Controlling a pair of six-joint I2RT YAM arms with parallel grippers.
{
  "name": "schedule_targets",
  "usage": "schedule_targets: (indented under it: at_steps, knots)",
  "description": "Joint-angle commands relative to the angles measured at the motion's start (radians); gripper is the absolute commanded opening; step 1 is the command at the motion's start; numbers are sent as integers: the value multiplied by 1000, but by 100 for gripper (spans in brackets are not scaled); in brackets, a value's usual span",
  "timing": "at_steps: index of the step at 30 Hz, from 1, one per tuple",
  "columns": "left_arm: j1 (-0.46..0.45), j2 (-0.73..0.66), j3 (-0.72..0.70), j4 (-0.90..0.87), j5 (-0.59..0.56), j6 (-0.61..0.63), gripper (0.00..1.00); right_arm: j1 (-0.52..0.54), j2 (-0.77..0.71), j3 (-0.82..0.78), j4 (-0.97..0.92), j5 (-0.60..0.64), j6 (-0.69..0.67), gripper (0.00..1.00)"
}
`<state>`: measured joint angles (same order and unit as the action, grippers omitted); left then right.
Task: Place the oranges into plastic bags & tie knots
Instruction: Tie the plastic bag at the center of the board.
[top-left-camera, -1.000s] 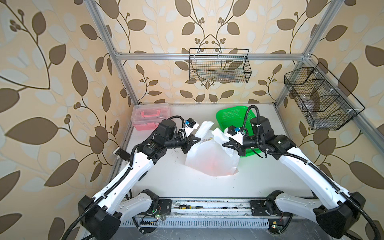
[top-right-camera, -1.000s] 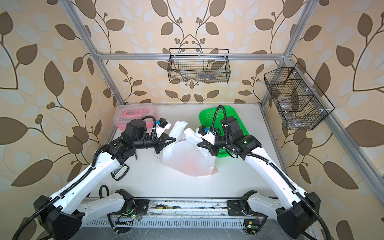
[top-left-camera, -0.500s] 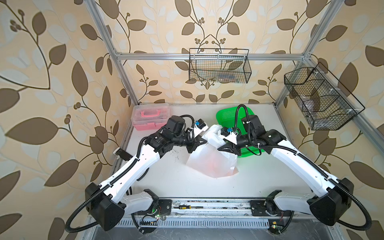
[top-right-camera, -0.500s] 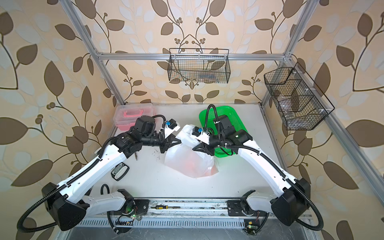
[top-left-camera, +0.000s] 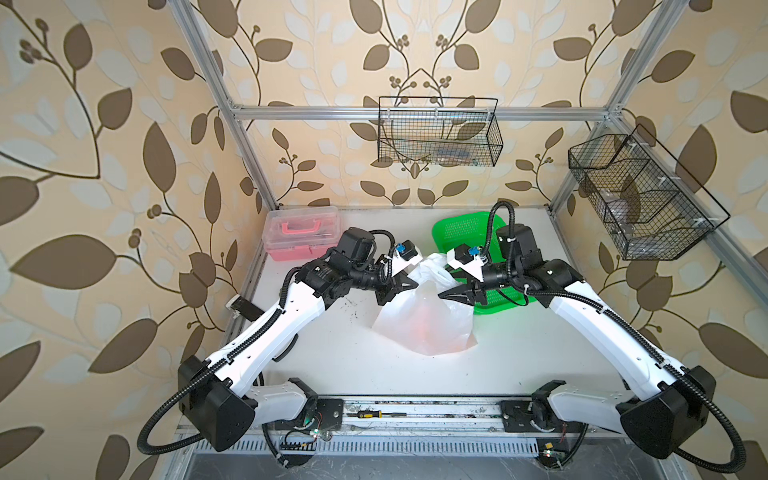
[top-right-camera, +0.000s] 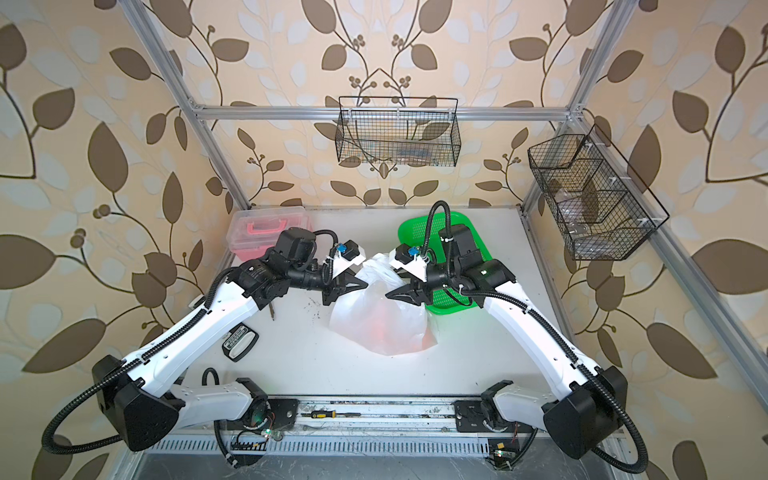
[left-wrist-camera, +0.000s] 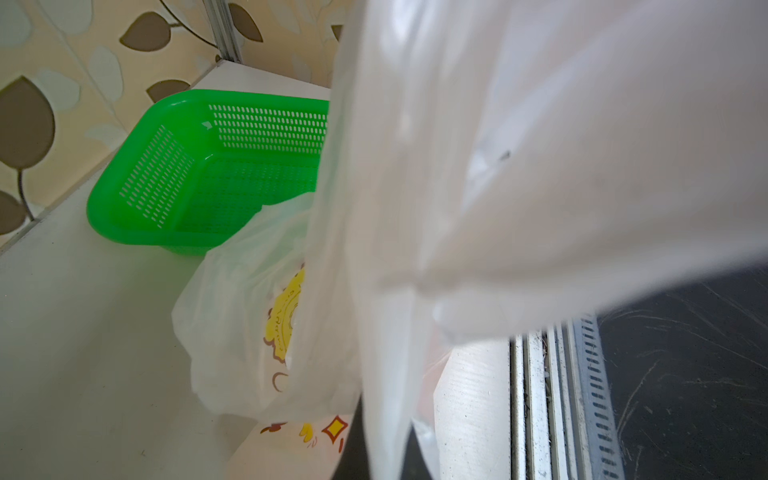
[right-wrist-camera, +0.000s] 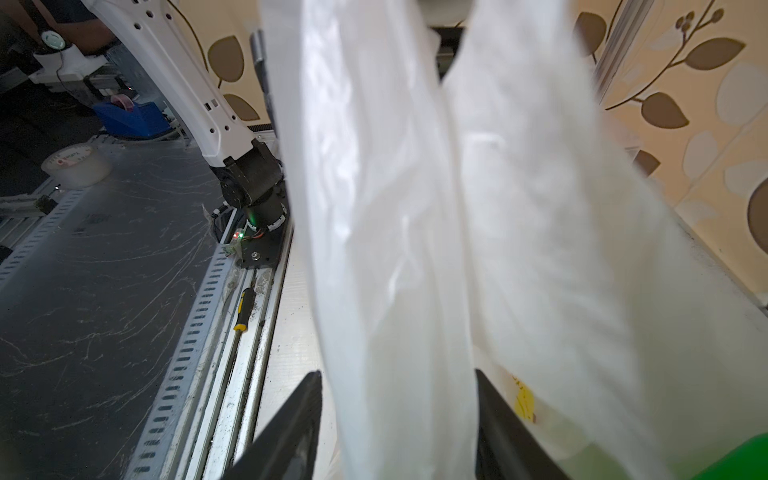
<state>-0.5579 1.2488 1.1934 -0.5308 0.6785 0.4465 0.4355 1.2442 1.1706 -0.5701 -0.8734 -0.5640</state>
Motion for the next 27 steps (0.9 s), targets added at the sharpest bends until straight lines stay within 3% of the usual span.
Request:
schedule_targets:
  at_steps: [1,18,27]
  knots:
    - [-13,1,46,-9,47,35,0,5,21,-2,14,-41,-8,54]
    - [-30,8,61,-9,60,83,0,-8,49,-2,117,-133,46,63]
    - [-32,11,64,-9,60,80,0,-44,-35,-110,318,-175,160,71]
